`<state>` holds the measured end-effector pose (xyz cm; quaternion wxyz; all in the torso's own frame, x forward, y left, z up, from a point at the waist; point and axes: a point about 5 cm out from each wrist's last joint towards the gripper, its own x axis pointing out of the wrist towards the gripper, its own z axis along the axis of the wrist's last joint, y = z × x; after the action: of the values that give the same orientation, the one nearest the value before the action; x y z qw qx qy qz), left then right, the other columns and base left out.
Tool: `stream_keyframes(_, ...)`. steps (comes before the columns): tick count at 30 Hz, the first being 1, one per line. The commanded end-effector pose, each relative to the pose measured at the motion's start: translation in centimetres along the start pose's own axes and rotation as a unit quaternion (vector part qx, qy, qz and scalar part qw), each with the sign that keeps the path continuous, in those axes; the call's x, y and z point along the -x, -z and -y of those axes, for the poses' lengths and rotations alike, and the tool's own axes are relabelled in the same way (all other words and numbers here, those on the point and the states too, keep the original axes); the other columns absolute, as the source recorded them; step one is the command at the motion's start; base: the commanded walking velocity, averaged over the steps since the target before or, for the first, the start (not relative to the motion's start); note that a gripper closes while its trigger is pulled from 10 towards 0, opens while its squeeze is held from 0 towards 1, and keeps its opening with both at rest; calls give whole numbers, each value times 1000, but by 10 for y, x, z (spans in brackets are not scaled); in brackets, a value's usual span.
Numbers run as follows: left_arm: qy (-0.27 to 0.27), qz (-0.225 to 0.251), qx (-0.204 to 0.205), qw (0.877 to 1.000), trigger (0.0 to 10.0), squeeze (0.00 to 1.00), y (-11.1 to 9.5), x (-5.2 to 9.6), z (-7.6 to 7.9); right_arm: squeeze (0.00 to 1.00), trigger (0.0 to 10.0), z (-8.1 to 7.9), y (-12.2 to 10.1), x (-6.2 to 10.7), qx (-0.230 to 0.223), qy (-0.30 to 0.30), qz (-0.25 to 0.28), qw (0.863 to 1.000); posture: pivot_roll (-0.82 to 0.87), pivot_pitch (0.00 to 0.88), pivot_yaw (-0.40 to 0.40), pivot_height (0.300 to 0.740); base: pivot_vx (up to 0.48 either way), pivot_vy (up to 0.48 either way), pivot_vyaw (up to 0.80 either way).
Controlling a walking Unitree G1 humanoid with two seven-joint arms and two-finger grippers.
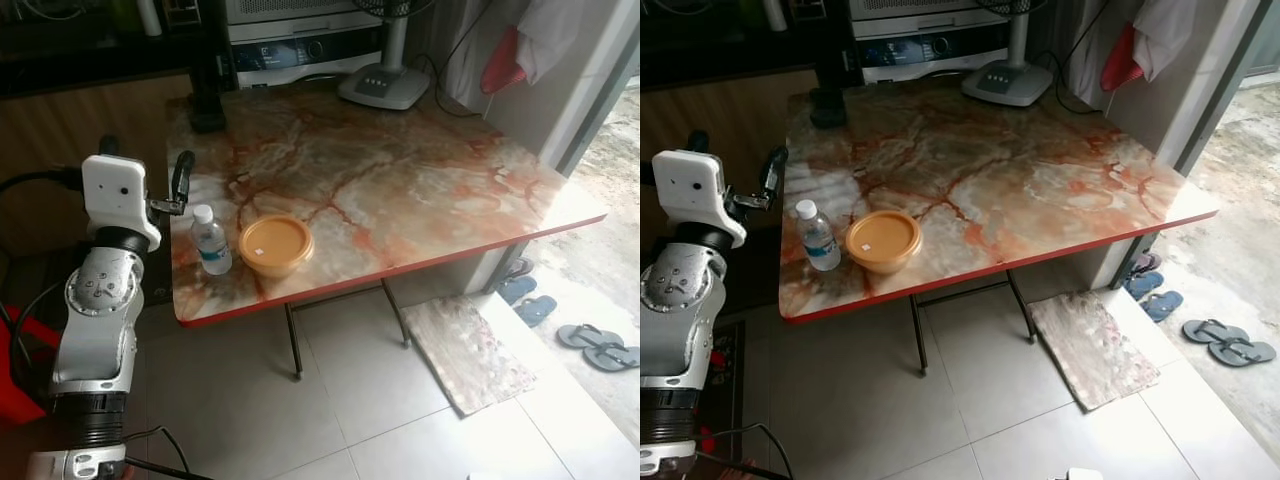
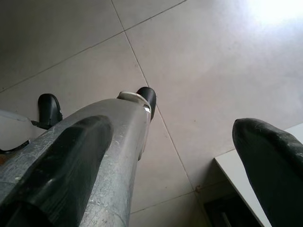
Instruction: Restocking fridge
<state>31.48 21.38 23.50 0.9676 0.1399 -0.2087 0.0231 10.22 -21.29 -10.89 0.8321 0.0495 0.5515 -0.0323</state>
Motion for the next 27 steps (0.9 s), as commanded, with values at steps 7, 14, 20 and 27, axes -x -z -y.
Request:
stream_keyframes(7, 14, 9, -13, 1000, 10000, 0, -5, -5, -4, 0, 10000, -5, 12, 1, -16, 1, -19, 1000, 102, 48, 39, 740, 313, 0, 0)
stream_keyframes(14, 15, 17, -6, 1000, 10000, 0, -11, -9, 0, 0, 10000, -9, 12, 0, -7, -7, -20, 1000, 107, 39, 51, 740, 294, 0, 0)
stream_keyframes(20, 32, 44, -2, 999, 10000, 0, -22, -10, 3, 0, 10000, -11, 11, -1, 7, -8, -19, 1000, 125, 29, 54, 740, 0, 0, 0)
stream_keyframes(27, 48, 26, -7, 998, 10000, 0, -38, -18, 2, 0, 10000, -11, 12, -1, 33, -6, -21, 999, 151, 12, 51, 740, 0, 0, 346)
